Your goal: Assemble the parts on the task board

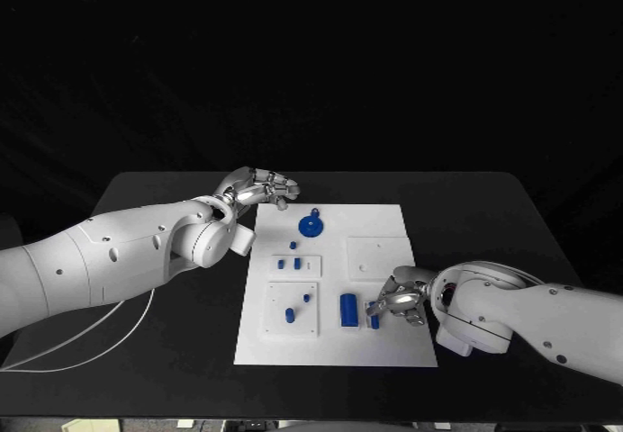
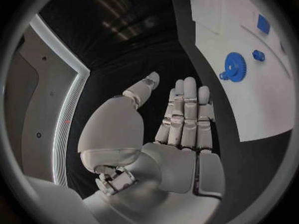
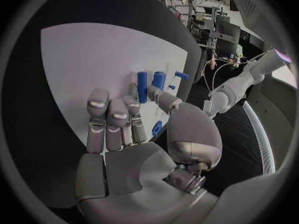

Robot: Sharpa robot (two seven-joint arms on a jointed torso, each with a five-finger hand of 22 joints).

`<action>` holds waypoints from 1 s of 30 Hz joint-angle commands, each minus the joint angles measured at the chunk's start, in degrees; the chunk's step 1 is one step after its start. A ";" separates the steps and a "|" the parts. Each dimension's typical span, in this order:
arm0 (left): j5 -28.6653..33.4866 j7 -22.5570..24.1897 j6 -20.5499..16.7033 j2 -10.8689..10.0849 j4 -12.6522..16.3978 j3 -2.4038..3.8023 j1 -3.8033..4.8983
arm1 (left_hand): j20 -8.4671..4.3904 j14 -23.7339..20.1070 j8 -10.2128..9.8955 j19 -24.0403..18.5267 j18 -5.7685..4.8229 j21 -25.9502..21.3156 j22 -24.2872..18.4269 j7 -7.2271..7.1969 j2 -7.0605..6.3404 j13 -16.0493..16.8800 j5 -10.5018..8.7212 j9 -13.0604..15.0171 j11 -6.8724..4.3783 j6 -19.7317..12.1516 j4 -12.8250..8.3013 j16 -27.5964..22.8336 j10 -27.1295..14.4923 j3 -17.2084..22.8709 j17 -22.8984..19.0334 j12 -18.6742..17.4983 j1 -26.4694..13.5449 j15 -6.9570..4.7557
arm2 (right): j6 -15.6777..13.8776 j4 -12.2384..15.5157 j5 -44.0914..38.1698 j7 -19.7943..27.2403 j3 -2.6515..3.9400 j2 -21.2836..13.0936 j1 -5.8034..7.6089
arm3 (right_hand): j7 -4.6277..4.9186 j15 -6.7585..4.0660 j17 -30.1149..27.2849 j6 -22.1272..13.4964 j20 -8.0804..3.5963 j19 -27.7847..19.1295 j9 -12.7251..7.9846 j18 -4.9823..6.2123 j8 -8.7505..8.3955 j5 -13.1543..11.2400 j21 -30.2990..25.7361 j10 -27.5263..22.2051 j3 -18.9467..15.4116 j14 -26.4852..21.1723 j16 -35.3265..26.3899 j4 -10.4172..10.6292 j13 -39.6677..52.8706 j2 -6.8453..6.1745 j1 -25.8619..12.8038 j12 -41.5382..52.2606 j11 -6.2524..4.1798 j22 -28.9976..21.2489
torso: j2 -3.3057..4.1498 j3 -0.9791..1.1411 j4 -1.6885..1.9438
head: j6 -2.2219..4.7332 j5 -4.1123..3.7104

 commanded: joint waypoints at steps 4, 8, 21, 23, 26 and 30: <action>0.20 0.38 0.76 0.07 0.16 0.04 0.05 | -0.10 -0.13 0.20 0.10 0.32 -0.18 0.06 -0.12 0.54 0.06 -0.11 0.07 -0.04 -0.33 0.01 -0.18 -0.31 -0.36 0.10 -0.19 0.01 0.23 | 0.76 -0.43 0.14 0.40 -0.03 0.47 -0.03 | 0.13 -0.30 -0.04 0.34 -0.28 -0.13 -0.04 1.79 0.10 -1.64 -0.22 0.20 -0.62 -0.09 -0.18 0.79 0.14 -0.62 -0.64 -0.19 -0.09 0.49 | 0.00 0.00 -0.01 | 0.01 0.07; 0.20 0.43 0.73 0.07 0.13 0.04 0.05 | -0.09 -0.11 0.21 0.17 0.32 -0.16 0.11 -0.11 0.54 0.06 -0.14 0.06 -0.03 -0.33 0.08 -0.19 -0.31 -0.47 0.15 -0.20 -0.11 0.22 | 0.72 -0.56 -0.26 0.36 -0.04 0.70 -0.03 | 0.14 -0.34 0.02 0.17 -0.33 -0.10 0.08 1.79 0.14 -2.30 -0.18 0.10 -2.27 -0.16 -0.12 1.88 0.23 -1.10 -2.06 -0.14 -0.12 0.52 | 0.01 0.02 -0.02 | -0.03 0.13; 0.20 0.39 0.75 0.12 0.10 0.04 0.05 | -0.10 -0.11 0.22 0.24 0.34 -0.17 0.17 -0.10 0.51 0.06 -0.17 0.07 -0.03 -0.35 0.16 -0.22 -0.32 -0.66 0.22 -0.20 -0.27 0.22 | 0.91 -0.46 -0.28 0.49 -0.07 0.75 -0.03 | 0.09 -0.42 0.09 -0.20 -0.69 -0.50 0.43 1.79 0.27 -2.29 -0.26 -0.19 -5.89 -0.37 -0.10 1.75 0.39 -1.62 -2.84 -0.15 -0.17 0.59 | -0.01 0.01 -0.06 | -0.01 0.24; 0.20 0.38 0.81 0.12 0.12 0.04 0.05 | -0.10 -0.11 0.22 0.24 0.34 -0.18 0.18 -0.10 0.51 0.06 -0.17 0.07 -0.03 -0.35 0.16 -0.23 -0.32 -0.67 0.23 -0.20 -0.27 0.22 | 1.06 -0.41 -0.33 0.67 -0.07 0.62 -0.03 | 0.08 -0.43 0.10 -0.21 -0.71 -0.52 0.46 1.79 0.29 -2.29 -0.27 -0.20 -6.14 -0.38 -0.10 1.82 0.40 -1.76 -2.92 -0.15 -0.18 0.59 | -0.01 0.00 -0.05 | -0.01 0.23; 0.20 0.38 0.79 0.12 0.10 0.04 0.05 | -0.10 -0.11 0.22 0.25 0.35 -0.18 0.18 -0.10 0.52 0.06 -0.17 0.07 -0.03 -0.35 0.16 -0.23 -0.32 -0.67 0.24 -0.20 -0.26 0.22 | 2.03 -0.24 -0.89 1.43 -0.07 0.12 -0.03 | 0.08 -0.44 0.10 -0.24 -0.74 -0.54 0.49 1.79 0.29 -2.29 -0.29 -0.22 -6.38 -0.40 -0.10 1.86 0.40 -1.98 -2.94 -0.15 -0.18 0.59 | -0.01 0.01 -0.01 | 0.00 0.17; 0.20 0.22 0.81 0.03 0.13 0.04 0.05 | -0.11 -0.11 0.22 0.25 0.36 -0.19 0.19 -0.11 0.52 0.07 -0.16 0.07 -0.03 -0.35 0.15 -0.24 -0.32 -0.68 0.25 -0.20 -0.24 0.22 | 3.99 0.05 -1.12 2.90 -0.07 -1.04 -0.03 | 0.08 -0.46 0.10 -0.43 -0.90 -0.62 0.58 1.79 0.29 -2.29 -0.29 -0.30 -7.13 -0.44 -0.12 1.03 0.45 -3.43 -2.03 -0.16 -0.19 0.60 | 0.00 0.00 0.03 | 0.07 0.13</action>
